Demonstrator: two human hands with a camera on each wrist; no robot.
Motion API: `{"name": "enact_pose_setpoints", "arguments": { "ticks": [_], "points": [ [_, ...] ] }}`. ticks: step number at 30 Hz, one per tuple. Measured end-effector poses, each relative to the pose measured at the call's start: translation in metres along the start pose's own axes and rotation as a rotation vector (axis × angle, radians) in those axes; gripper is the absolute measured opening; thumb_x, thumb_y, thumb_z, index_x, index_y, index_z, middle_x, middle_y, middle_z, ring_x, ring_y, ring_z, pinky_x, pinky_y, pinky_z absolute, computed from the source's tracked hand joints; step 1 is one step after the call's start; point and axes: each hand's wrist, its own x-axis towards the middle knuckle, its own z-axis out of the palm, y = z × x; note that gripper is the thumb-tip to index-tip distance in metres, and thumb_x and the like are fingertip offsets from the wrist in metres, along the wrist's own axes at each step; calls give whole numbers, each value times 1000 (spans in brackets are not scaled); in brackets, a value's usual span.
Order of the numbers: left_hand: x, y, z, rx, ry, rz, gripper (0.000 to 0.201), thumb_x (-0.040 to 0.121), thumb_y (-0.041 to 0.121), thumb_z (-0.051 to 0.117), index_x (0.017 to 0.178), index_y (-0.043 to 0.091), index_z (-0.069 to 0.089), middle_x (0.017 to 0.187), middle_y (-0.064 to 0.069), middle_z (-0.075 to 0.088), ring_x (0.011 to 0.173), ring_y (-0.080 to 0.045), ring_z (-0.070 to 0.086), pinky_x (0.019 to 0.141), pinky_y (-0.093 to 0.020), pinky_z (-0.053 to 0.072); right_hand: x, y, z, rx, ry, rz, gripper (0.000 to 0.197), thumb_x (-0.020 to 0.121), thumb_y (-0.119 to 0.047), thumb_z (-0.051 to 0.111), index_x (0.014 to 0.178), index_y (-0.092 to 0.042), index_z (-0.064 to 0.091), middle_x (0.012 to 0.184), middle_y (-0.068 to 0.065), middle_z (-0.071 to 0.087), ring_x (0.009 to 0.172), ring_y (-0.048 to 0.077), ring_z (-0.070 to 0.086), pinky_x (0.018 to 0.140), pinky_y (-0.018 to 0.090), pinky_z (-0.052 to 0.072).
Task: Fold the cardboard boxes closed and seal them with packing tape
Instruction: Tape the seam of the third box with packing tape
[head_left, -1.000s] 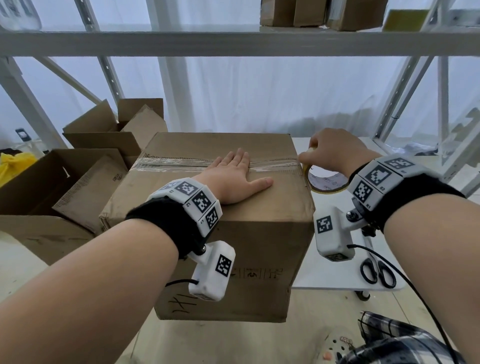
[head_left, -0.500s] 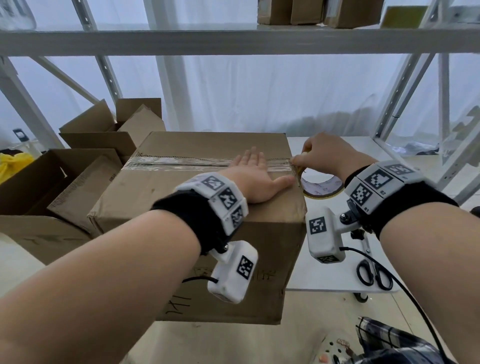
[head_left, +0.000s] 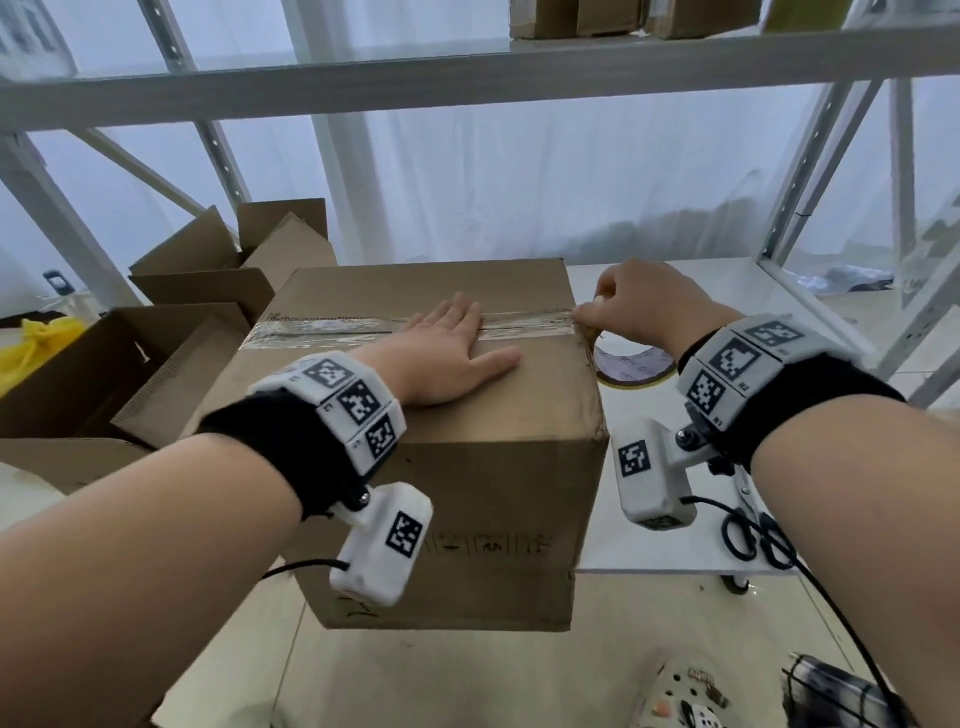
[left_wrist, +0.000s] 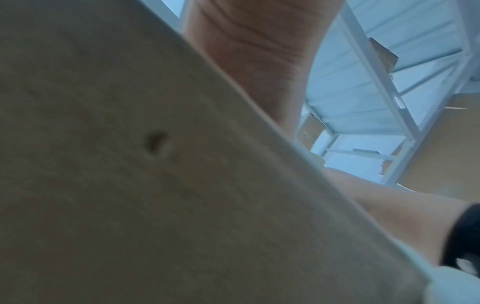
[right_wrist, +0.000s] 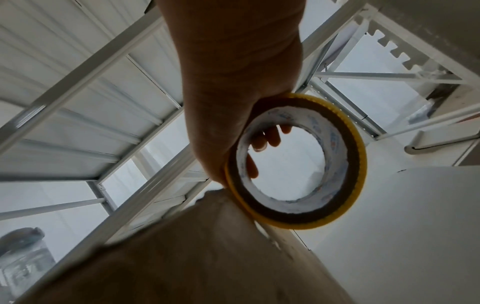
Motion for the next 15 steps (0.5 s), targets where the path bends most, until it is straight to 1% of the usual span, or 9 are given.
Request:
{"name": "enact_pose_setpoints", "arguments": {
  "ticks": [2,5,7,8,9,11,12,13,15],
  "points": [
    [6,20,1,-8,4,-34,90,87,74,17,152,15,-5,159,-3,-12,146,-18,-9,119,-38,-3,-3,-4,1,-106,49,-12,29,86,-44,54,94,-18,64,96,1,64,94,23,56,81,35,38],
    [13,54,3,-22,17,89,81,93,66,18,152,15,-1,159,-3,-10,146,-17,-8,118,-38,-4,-7,-10,1,-293,118,-68,34,89,-46,50,109,-22,64,113,5,61,112,26,51,91,38,35],
    [18,59,4,-27,29,158,72,97,58,20,153,16,2,160,-2,-6,147,-16,-5,118,-36,-3,-9,-14,-2,-456,168,-114,38,90,-45,49,118,-23,61,125,8,54,121,28,45,102,41,30],
    [20,56,3,-29,32,167,67,99,54,20,153,18,5,160,-2,-4,147,-16,-3,117,-36,-2,-10,-17,-2,-486,203,-153,37,91,-40,49,120,-21,61,127,9,53,121,29,45,104,40,29],
    [22,51,2,-32,29,163,62,100,52,20,153,22,7,160,-1,-2,147,-17,-2,118,-38,-2,-12,-23,-3,-452,225,-198,33,91,-33,50,118,-19,62,125,9,55,118,29,47,102,39,32],
    [22,39,-2,-56,10,140,54,101,48,19,152,31,12,160,-2,0,147,-24,-1,119,-41,-1,-20,-37,-2,-249,174,-242,28,89,-19,48,109,-15,68,113,9,63,106,29,56,84,34,42],
    [22,35,-4,-72,-1,136,51,102,46,18,151,34,14,160,-3,0,147,-27,-2,119,-41,-1,-24,-44,0,-180,126,-229,29,89,-17,46,106,-14,69,109,10,65,101,29,59,77,31,43],
    [21,32,-4,-82,-8,140,49,103,44,17,151,34,14,160,-4,0,147,-29,-2,119,-41,-1,-27,-49,3,-153,106,-210,30,90,-16,45,105,-14,70,108,10,65,99,29,59,73,29,40],
    [17,29,-2,-89,4,163,49,104,40,16,152,31,11,160,-3,-1,147,-28,-2,118,-39,-1,-32,-53,7,-176,108,-177,31,92,-17,42,105,-14,70,109,11,65,99,29,60,71,28,37]
  ]
}}
